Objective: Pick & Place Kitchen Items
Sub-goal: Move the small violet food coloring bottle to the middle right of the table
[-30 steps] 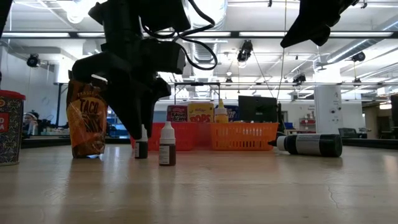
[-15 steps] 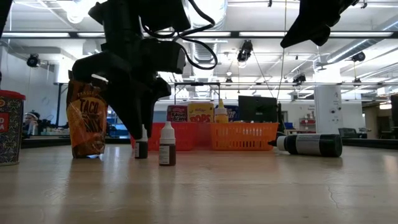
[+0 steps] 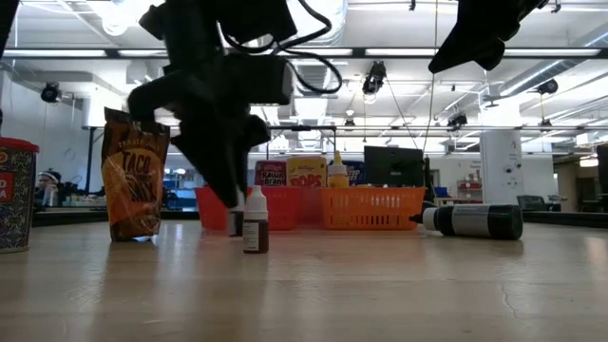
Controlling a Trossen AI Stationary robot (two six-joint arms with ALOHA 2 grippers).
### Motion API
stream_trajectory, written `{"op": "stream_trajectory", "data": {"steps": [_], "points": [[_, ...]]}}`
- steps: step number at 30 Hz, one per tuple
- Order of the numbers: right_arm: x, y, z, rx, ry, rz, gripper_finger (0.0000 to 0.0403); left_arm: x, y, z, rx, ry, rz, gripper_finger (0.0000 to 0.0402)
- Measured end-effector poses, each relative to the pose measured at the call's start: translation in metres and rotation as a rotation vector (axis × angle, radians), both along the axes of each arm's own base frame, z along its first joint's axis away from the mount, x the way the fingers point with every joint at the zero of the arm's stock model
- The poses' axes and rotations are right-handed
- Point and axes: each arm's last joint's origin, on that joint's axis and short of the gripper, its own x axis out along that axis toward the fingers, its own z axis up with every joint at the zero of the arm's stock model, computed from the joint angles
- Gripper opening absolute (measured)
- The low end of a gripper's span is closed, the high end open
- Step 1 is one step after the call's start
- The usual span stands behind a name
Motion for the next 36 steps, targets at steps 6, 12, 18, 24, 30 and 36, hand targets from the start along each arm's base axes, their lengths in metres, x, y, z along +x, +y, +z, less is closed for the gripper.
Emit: {"op": "stream_trajectory", "data": {"steps": [6,12,18,24,30,36], "points": [[0.000,0.000,0.000,0.010,-0.003,-0.009,0.0008,0.016,0.013,0.021,-0.004,-0.095,0.021,0.0085],[-0.002,-0.002,0.000,0.010,0.009,-0.018,0.0008,0.044,0.030,0.055,0.008,-0.162,0.047,0.0085],[-0.022,-0.020,0.004,0.036,0.048,-0.148,0.0008,0.081,0.029,0.050,0.056,-0.013,-0.034,0.0085],[-0.038,-0.030,0.015,0.037,-0.001,-0.179,0.0008,0.112,0.024,0.045,0.062,-0.039,-0.062,0.0085],[-0.047,-0.038,0.021,0.019,-0.032,-0.199,0.0008,0.129,0.023,0.032,0.060,-0.029,-0.058,0.0085],[-0.047,-0.039,0.021,0.003,-0.026,-0.190,0.0008,0.132,0.022,0.016,0.057,0.013,-0.051,0.0085]]}}
